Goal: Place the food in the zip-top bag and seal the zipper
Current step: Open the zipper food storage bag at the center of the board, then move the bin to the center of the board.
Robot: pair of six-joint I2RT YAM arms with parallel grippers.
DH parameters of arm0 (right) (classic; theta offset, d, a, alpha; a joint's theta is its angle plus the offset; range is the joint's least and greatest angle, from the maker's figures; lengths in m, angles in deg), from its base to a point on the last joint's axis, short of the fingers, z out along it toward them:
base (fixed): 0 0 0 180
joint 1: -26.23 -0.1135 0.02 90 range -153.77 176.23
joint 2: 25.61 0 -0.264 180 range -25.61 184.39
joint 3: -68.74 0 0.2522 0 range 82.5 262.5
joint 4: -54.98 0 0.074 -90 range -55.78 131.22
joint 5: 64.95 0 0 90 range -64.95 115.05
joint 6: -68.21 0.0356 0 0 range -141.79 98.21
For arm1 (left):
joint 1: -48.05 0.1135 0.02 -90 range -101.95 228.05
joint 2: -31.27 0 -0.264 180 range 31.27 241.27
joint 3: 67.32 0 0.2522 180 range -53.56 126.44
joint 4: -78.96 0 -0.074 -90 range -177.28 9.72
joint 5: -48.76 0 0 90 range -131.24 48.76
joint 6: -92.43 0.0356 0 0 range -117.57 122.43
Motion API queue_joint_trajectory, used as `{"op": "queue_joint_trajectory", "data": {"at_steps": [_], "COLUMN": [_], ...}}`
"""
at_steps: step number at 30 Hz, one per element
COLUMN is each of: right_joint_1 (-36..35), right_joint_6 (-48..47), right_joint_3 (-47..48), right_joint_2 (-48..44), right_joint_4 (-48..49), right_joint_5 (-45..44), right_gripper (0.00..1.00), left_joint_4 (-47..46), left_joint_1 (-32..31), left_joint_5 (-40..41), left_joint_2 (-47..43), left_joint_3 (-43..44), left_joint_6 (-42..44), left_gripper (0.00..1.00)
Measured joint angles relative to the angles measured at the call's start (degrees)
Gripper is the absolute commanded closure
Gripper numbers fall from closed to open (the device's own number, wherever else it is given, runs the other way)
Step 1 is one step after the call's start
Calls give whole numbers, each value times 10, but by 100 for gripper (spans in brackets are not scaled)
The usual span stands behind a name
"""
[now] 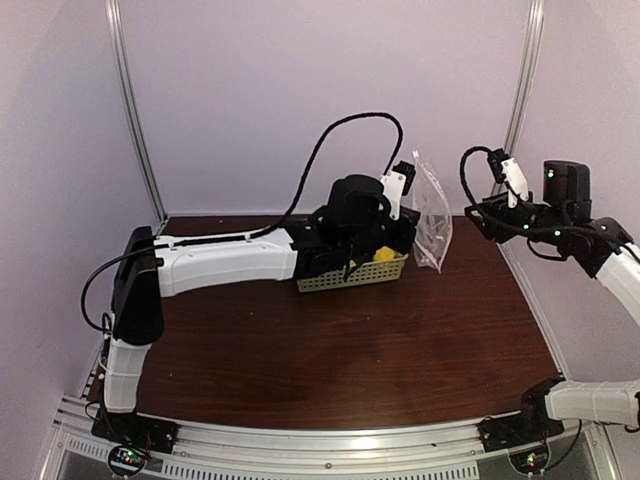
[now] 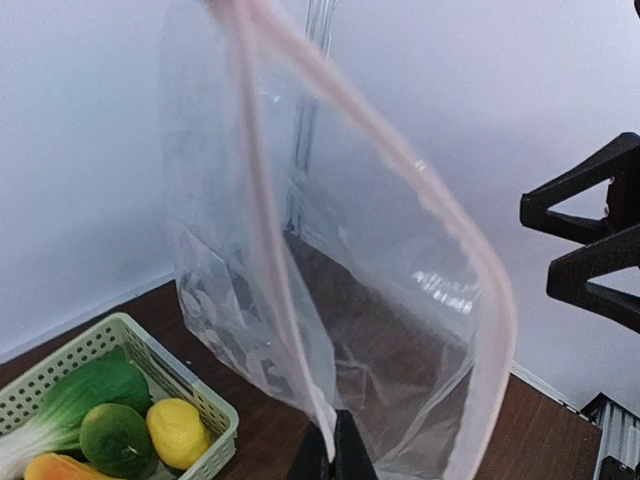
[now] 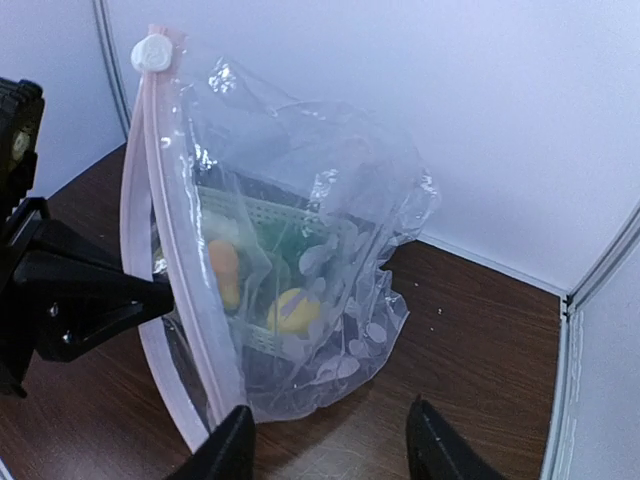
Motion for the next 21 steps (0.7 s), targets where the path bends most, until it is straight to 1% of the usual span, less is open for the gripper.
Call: {"op": "queue_joint_trajectory", "data": {"at_steps": [2,5,7,8,12,14,16,18,21], "right_joint_1": [2,5,6,6,6,3,-4,-21,-56], "right_joint_6": [-1,0,-2,-3,-30,-56,-89,-130,-184], "right_joint_3": [28,70,85,88,87,87,87,89,100], "right_joint_2": [0,0,3,8,44,78,115,158,221], "right_joint_4": [-12,-20,-19,-19,-19,-21,-28,-41,-65], "right_joint_5": [37,90,122,139,183,187,186,179,160], "right_gripper": [29,15,10,10,11,16,23,27,33], "left_joint_4": [31,90,126,141,189,207,227,252,298], "left_joint_1": [4,18,32,40,71,80,90,104,152], "left_joint_5": [-5,-4,0,5,56,97,136,163,205], "left_joint_2": [-19,-73,-119,-143,-266,-322,-364,-386,-392], "left_joint_3": [23,40,39,37,-14,-52,-92,-122,-169], "left_joint_6": [31,67,84,93,150,187,218,237,250], "left_gripper": [100,100,100,100,100,100,100,100,100]}}
